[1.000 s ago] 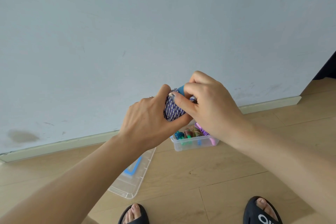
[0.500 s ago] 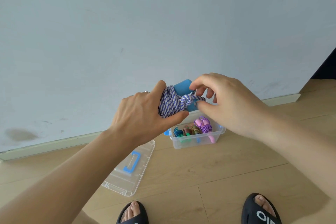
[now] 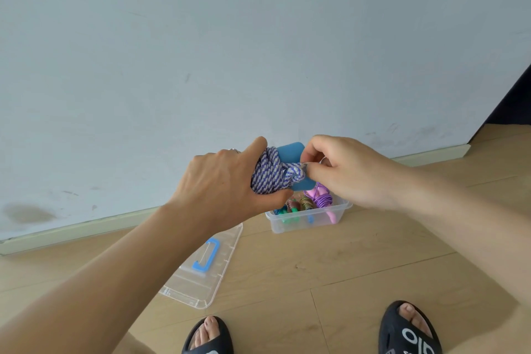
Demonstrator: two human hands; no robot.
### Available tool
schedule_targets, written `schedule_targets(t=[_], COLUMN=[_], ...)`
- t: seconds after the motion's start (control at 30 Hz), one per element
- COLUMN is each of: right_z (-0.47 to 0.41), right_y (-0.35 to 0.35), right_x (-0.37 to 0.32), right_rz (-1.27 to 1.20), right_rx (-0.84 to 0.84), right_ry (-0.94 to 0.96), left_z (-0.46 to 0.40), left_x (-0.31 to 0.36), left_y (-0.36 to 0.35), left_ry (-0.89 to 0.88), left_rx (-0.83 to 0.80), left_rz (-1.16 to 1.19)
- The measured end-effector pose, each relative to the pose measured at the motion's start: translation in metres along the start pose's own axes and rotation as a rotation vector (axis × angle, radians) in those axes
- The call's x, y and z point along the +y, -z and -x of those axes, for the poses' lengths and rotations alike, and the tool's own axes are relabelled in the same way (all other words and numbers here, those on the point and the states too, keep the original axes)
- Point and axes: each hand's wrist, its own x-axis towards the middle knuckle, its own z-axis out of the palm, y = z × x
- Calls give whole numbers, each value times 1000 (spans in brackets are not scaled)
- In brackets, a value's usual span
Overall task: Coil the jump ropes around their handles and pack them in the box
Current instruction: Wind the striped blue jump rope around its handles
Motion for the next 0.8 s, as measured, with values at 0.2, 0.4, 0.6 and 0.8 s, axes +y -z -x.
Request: schedule_targets(t=[0.2, 0.4, 0.6, 0.8], right_z=[2, 5, 3, 1], right_y=[2, 4, 6, 7], right_x=[-6, -12, -7, 1], right_rz=[-46, -215, -153, -6], right_rx=[-61, -139, -92, -7], right_ry=[-69, -165, -29, 103], left_z=[0, -1, 0, 0], left_x=[-1, 0, -1, -2], left_y=[0, -1, 0, 2], left_ry=[-24, -53, -48, 12], left_rx=[19, 44, 55, 1], left_rz=[-43, -70, -60, 81])
